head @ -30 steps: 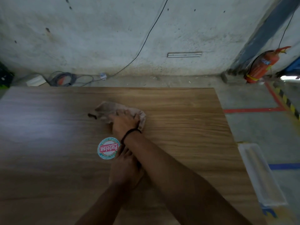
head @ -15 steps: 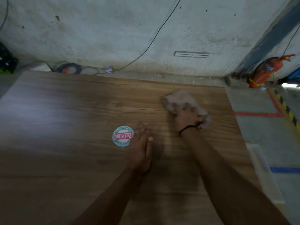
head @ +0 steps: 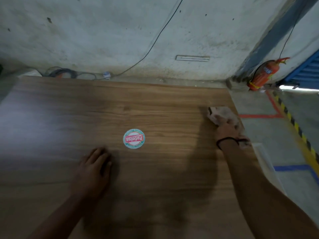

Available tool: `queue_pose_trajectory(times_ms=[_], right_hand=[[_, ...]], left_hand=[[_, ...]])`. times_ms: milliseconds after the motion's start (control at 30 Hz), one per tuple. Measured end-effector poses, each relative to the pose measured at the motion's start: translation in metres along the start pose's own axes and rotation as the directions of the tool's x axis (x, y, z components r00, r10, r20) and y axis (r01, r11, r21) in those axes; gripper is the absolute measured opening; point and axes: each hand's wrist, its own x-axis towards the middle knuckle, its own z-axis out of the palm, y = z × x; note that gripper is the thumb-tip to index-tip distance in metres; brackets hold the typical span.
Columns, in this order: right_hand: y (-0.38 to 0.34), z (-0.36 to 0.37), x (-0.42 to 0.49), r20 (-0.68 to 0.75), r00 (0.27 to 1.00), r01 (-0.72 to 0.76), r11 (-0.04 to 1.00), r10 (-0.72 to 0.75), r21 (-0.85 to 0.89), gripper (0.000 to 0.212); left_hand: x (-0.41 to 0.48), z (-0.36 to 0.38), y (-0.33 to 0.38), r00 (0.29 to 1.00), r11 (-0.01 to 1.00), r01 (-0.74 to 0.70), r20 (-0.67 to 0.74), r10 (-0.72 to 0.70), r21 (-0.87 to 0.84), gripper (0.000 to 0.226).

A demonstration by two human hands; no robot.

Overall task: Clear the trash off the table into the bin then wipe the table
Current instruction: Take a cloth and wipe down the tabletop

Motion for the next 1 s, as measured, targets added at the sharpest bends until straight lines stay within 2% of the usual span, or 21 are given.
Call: queue_pose_trajectory(times_ms=[67,200,267,333,400,433,500,600,667,733,800,867,933,1000], right_hand=[[-0.003,0.014,-0.014,-0.014,1.000,0.003,0.995,-0.004,-0.102,0.046],[-0.089,0.053,-0.090,0.036,0.969,0.247,0.956,-0.245,-0.159,0.046],[-0.138,0.078,-0.151,0.134,0.906,0.420,0.894,-0.403,-0.156,0.045],[-0.174,0.091,-0.209,0.254,0.799,0.575,0.816,-0.545,-0.060,0.041],[-0.186,0.081,-0.237,0.300,0.717,0.644,0.762,-0.629,0.059,0.040],[-0.185,0.072,-0.234,0.271,0.716,0.642,0.760,-0.643,0.104,0.042],[-0.165,0.046,-0.212,0.149,0.800,0.569,0.814,-0.581,0.118,0.049],[-0.094,0.016,-0.158,0.024,0.967,0.253,0.965,-0.255,0.067,0.053],[-0.045,0.012,-0.134,0.027,0.998,0.055,0.995,-0.058,0.088,0.053],[-0.029,0.025,-0.135,0.021,0.999,-0.024,0.999,0.025,-0.035,0.050],[-0.052,0.053,-0.155,0.040,0.999,0.024,0.992,-0.019,-0.120,0.047],[-0.095,0.084,-0.197,0.093,0.975,0.214,0.965,-0.202,-0.151,0.048],[-0.135,0.106,-0.250,0.157,0.899,0.425,0.900,-0.408,-0.096,0.048],[-0.157,0.109,-0.283,0.222,0.827,0.524,0.851,-0.516,0.029,0.047]], left_hand=[[0.000,0.006,-0.003,1.000,1.000,-0.017,-0.010,0.017,0.004,0.049],[-0.001,0.010,-0.006,1.000,1.000,-0.015,-0.012,0.015,0.006,0.047],[-0.002,0.008,-0.006,1.000,1.000,-0.015,-0.007,0.014,-0.009,0.047],[-0.003,0.006,-0.007,1.000,0.999,-0.028,-0.002,0.028,-0.021,0.051],[-0.005,0.004,-0.007,0.999,0.998,-0.044,-0.018,0.044,-0.036,0.053],[-0.006,0.003,-0.007,0.998,0.997,-0.053,-0.032,0.051,-0.049,0.051],[-0.006,0.000,-0.004,0.997,0.996,-0.056,-0.053,0.052,-0.075,0.044],[-0.004,0.003,-0.006,0.998,0.997,-0.044,-0.036,0.042,-0.061,0.045],[-0.002,0.006,-0.009,0.999,0.998,-0.029,-0.026,0.028,-0.058,0.047],[-0.002,0.007,-0.008,0.999,0.998,-0.024,-0.030,0.022,-0.059,0.047],[-0.002,0.007,-0.006,0.998,0.998,-0.034,-0.046,0.031,-0.059,0.046],[-0.002,0.007,-0.006,0.998,0.998,-0.041,-0.042,0.039,-0.050,0.045],[-0.002,0.005,-0.007,0.997,0.997,-0.070,-0.019,0.070,-0.035,0.044],[-0.002,0.004,-0.010,0.994,0.993,-0.110,-0.001,0.110,-0.035,0.047]])
